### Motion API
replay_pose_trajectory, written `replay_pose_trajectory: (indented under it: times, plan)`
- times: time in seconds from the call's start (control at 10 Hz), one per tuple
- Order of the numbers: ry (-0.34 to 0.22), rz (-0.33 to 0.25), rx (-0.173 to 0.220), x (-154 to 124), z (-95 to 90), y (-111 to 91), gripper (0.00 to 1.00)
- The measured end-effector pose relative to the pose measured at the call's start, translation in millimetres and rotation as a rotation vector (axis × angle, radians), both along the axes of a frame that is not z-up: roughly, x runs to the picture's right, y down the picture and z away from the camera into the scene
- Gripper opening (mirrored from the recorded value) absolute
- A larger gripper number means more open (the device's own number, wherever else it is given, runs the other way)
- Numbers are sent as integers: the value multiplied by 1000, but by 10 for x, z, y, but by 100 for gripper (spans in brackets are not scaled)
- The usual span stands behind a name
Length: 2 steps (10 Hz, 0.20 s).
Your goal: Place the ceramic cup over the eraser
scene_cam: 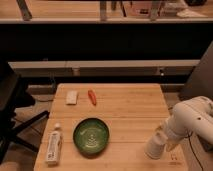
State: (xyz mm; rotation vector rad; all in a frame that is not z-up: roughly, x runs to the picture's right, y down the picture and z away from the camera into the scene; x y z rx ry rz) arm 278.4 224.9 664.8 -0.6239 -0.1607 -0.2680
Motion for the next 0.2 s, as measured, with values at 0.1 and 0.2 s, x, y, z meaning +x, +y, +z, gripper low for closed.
replay_pose_trajectory:
  times: [0.1, 0.2]
  plan:
    - [0, 1, -1, 3, 4, 6, 39]
    - [2, 0, -3, 4, -1, 6, 37]
